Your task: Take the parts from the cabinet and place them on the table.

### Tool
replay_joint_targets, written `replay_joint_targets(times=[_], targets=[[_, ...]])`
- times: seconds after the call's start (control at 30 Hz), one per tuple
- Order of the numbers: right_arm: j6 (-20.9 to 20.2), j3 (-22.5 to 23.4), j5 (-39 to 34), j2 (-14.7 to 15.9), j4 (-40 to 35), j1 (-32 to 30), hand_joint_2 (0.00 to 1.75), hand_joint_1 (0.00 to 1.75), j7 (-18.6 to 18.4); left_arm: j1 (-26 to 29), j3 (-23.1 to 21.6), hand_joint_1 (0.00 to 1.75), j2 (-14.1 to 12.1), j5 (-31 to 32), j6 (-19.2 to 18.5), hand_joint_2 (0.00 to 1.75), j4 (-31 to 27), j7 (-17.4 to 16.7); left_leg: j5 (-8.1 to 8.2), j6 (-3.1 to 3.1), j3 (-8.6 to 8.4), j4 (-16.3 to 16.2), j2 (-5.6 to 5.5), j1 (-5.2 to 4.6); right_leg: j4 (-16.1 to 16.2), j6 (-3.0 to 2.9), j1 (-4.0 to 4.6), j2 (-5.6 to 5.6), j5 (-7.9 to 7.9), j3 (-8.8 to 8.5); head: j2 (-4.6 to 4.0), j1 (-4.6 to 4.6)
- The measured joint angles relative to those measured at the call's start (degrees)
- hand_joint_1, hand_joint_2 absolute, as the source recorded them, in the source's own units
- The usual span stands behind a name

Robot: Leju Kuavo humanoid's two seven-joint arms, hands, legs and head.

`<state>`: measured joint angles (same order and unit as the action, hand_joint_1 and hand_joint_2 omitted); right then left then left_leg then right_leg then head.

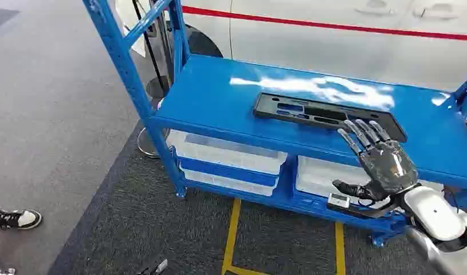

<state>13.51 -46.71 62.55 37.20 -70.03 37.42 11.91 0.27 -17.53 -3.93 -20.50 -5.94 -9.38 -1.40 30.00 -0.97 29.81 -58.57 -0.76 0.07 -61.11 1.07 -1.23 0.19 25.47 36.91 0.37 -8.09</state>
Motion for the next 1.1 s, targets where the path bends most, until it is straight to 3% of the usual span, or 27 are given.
replay_joint_targets(times=[0.1, 0.13, 0.2, 0.23, 0.27, 0.3, 0.33, 0.4, 0.43, 0.47, 0.5, 0.57, 0.6, 0.63, 0.67, 0.73, 0.77, 0.8, 0.83, 0.87, 0.9, 0.93, 0.97, 1.0, 1.07, 1.1], targets=[[-0.1, -0.1, -0.3, 0.1, 0.0, 0.2, 0.0, 0.0, 0.1, 0.0, -0.3, 0.0, 0.0, 0.0, 0.0, 0.0, 0.0, -0.1, 1.03, 0.72, -0.15, -0.2, 0.21, 0.03, 0.5, -1.03, -0.22, 0.18, 0.47, -0.48, 0.02, 0.0], [-0.1, -0.1, -0.4, 0.1, 0.0, 0.5, 0.0, 0.0, 0.1, -0.1, -0.4, 0.0, 0.0, 0.0, 0.0, 0.0, 0.0, -0.1, 1.87, 1.13, 0.75, -2.7, 0.34, 0.17, 0.7, -1.5, -0.23, 0.12, 0.77, -1.08, 0.0, 0.0], [-0.2, -0.2, -0.4, 0.1, 0.0, 0.6, 0.0, 0.0, 0.1, -0.2, -0.4, 0.0, 0.0, 0.0, 0.0, 0.0, 0.0, -0.1, 4.34, 1.56, 5.1, -10.2, 0.34, 0.24, 0.7, -1.87, -0.16, -0.06, 1.2, -1.58, 0.0, -0.06], [-0.4, -0.2, -0.5, 0.1, 0.0, 0.5, 0.0, 0.0, 0.2, -0.2, -0.4, 0.0, 0.0, 0.0, 0.0, 0.0, 0.0, -0.1, 5.63, 1.68, 8.18, -14.9, 0.35, 0.28, 0.7, -1.98, -0.07, -0.1, 1.48, -1.86, 0.0, -0.06], [-0.5, -0.4, -0.6, 0.1, 0.0, 0.5, 0.0, 0.0, 0.2, -0.2, -0.5, 0.0, 0.0, 0.0, -0.1, 0.0, 0.0, -0.1, 5.69, 1.68, 10.76, -18.2, 0.35, 0.29, 0.7, -1.98, -0.01, -0.09, 1.83, -2.23, 0.0, -0.06], [-0.7, -0.6, -0.6, 0.0, 0.0, 0.5, 0.0, 0.0, 0.2, 0.0, -0.5, 0.0, 0.0, 0.0, -0.1, 0.0, 0.0, -0.1, 3.78, 1.57, 11.71, -18.0, 0.35, 0.28, 0.7, -1.98, 0.03, -0.03, 2.18, -2.75, 0.0, -0.06], [-0.7, -0.7, -0.7, 0.0, 0.0, 0.5, 0.0, 0.0, 0.2, 0.1, -0.6, 0.0, 0.0, 0.0, -0.1, 0.0, 0.0, -0.1, 1.49, 1.4, 11.43, -15.9, 0.35, 0.28, 0.7, -1.95, 0.06, 0.03, 2.48, -3.23, 0.0, -0.06], [-0.9, -0.7, -0.9, 0.0, 0.0, 0.6, 0.0, 0.0, 0.3, 0.1, -0.9, 0.0, 0.0, 0.0, -0.1, 0.0, 0.0, -0.1, -6.06, 0.52, 8.01, -5.5, 0.35, 0.13, 0.7, -1.75, 0.15, 0.07, 3.48, -4.88, 0.0, -0.06], [-1.0, -0.7, -0.9, 0.0, 0.0, 0.6, 0.0, 0.0, 0.3, 0.1, -0.9, 0.0, 0.0, 0.0, -0.1, 0.0, 0.0, -0.1, -6.07, 0.1, 6.86, -3.4, 0.31, -0.06, 1.1, -1.58, 0.03, 0.05, 3.85, -5.31, 0.0, -0.04], [-1.1, -0.8, -1.1, 0.0, 0.0, 0.8, 0.0, 0.0, 0.4, 0.1, -0.9, 0.0, 0.0, 0.0, -0.1, 0.0, 0.2, -0.1, -5.97, -0.09, 6.37, -2.7, 0.33, -0.46, 1.0, -1.24, 0.45, 0.14, 3.99, -5.35, 0.0, -0.04], [-1.2, -0.8, -1.2, -0.1, 0.0, 0.8, 0.0, 0.0, 0.4, -0.1, -0.9, 0.0, 0.0, 0.0, -0.1, 0.0, 0.2, -0.1, -4.86, -0.41, 5.63, -1.3, 0.37, -0.48, 1.2, -0.88, 0.27, 0.18, 3.85, -5.19, 0.0, -0.04], [-1.4, -0.8, -1.4, -0.2, 0.1, 0.9, 0.0, 0.0, 0.5, -0.2, -1.0, 0.0, 0.0, 0.0, -0.1, 0.0, 0.2, 0.0, -4.72, -0.68, 5.78, -0.9, 0.3, -0.52, 2.1, -0.36, 0.27, 0.07, 3.73, -5.4, 0.0, -0.02], [-1.4, -0.8, -1.4, -0.2, 0.0, 1.1, 0.0, 0.0, 0.5, -0.1, -1.0, 0.0, 0.0, 0.0, -0.1, 0.0, 0.2, 0.0, -4.98, -1.02, 4.96, 0.1, 0.29, 0.04, 2.4, 0.06, 0.64, 0.08, 3.94, -5.69, 0.02, 0.0], [-1.5, -0.8, -1.5, -0.2, 0.1, 1.1, 0.0, 0.0, 0.5, 0.1, -1.0, 0.0, 0.0, 0.0, -0.1, 0.0, 0.2, 0.0, -5.08, -1.36, 4.24, 0.9, 0.36, 0.16, 1.3, 0.11, 0.39, 0.05, 4.45, -5.55, 0.0, 0.02], [-1.6, -0.8, -1.5, -0.2, 0.1, 1.3, 0.0, 0.0, 0.5, 0.0, -1.0, 0.0, 0.1, 0.0, -0.1, 0.0, 0.2, 0.0, -4.95, -1.81, 3.9, 1.2, 0.41, 0.19, -1.5, 0.09, 0.34, 0.02, 5.7, -4.01, 0.0, 0.02], [-1.8, -0.8, -1.6, -0.2, 0.3, 1.2, 0.0, 0.0, 0.5, -0.2, -1.0, 0.0, 0.1, 0.0, -0.1, 0.0, 0.2, -0.1, -4.42, -2.16, 3.45, 1.1, 0.39, 0.07, -10.8, 0.35, 0.33, 0.04, 9.02, 1.65, 0.0, 0.02], [-2.0, -1.0, -1.6, -0.3, 0.4, 1.0, 0.0, 0.0, 0.5, -0.2, -1.1, 0.0, 0.1, 0.0, -0.1, 0.0, 0.2, -0.1, -4.11, -2.2, 3.15, 1.1, 0.37, 0.0, -14.4, 0.48, 0.3, 0.02, 9.64, 4.15, 0.0, 0.02], [-2.0, -1.2, -1.6, -0.4, 0.5, 0.9, 0.0, 0.0, 0.5, -0.1, -1.1, 0.0, 0.1, 0.0, -0.1, 0.0, 0.2, -0.1, -3.68, -2.18, 2.67, 1.0, 0.33, -0.03, -15.5, 0.55, 0.32, 0.02, 8.52, 5.67, 0.0, 0.02], [-2.0, -1.2, -1.6, -0.5, 0.5, 0.8, 0.0, 0.0, 0.5, 0.0, -1.2, 0.0, 0.1, 0.0, -0.1, 0.0, 0.2, -0.1, -3.2, -2.14, 2.1, 0.9, 0.3, -0.04, -13.6, 0.53, 0.32, 0.01, 6.01, 5.52, 0.0, 0.02], [-2.0, -1.2, -1.6, -0.5, 0.6, 0.9, 0.0, 0.0, 0.5, 0.0, -1.2, 0.0, 0.1, 0.0, -0.1, 0.0, 0.2, -0.1, -2.7, -2.06, 1.5, 0.7, 0.27, -0.04, -10.0, 0.46, 0.31, -0.03, 2.86, 4.35, 0.0, 0.02], [-2.0, -1.2, -1.6, -0.6, 0.6, 1.0, 0.0, 0.0, 0.5, 0.0, -1.2, 0.0, 0.2, 0.0, -0.1, 0.0, 0.2, -0.2, -1.94, -1.87, 0.7, 0.4, 0.22, -0.04, -3.9, 0.28, 0.32, -0.06, -1.34, 2.09, 0.0, 0.02], [-2.0, -1.2, -1.6, -0.6, 0.7, 1.0, 0.0, 0.0, 0.5, 0.0, -1.3, 0.0, 0.2, 0.0, -0.1, 0.0, 0.2, -0.2, -1.27, -1.6, 0.44, 0.3, 0.21, -0.02, -0.3, 0.0, 0.4, -0.11, -2.65, 0.78, 0.0, 0.02], [-2.2, -1.4, -1.6, -0.7, 0.9, 1.1, 0.0, 0.0, 0.5, -0.2, -1.3, 0.0, 0.2, 0.0, -0.1, 0.0, 0.3, -0.2, -0.88, -1.14, 0.54, -0.1, 0.14, -0.4, 0.0, -0.17, 0.92, -0.1, -1.88, 0.18, -0.02, 0.13], [-2.2, -1.5, -1.6, -0.8, 0.9, 1.3, 0.0, 0.0, 0.5, -0.2, -1.3, 0.0, 0.2, 0.0, -0.1, 0.0, 0.3, -0.2, -0.81, -0.91, 0.72, -0.1, 0.14, -0.34, 1.1, -0.58, 0.78, -0.14, -0.9, -0.28, 0.0, 0.11], [-2.4, -1.6, -1.6, -1.1, 1.1, 1.2, 0.0, 0.0, 0.5, -0.3, -1.3, 0.0, 0.2, 0.0, -0.1, 0.0, 0.3, -0.3, -0.61, -0.48, 0.57, 0.4, 0.26, -0.22, 1.0, -1.02, 0.89, 0.09, -0.64, -0.04, 0.0, 0.09], [-2.4, -1.6, -1.7, -1.3, 1.2, 1.3, 0.0, 0.0, 0.5, -0.4, -1.3, 0.0, 0.0, 0.0, -0.1, 0.0, 0.3, -0.3, -0.16, -0.05, 0.28, 0.3, 0.29, -0.56, 1.4, -1.26, 0.38, 0.18, -0.52, -0.51, 0.0, 0.09]])
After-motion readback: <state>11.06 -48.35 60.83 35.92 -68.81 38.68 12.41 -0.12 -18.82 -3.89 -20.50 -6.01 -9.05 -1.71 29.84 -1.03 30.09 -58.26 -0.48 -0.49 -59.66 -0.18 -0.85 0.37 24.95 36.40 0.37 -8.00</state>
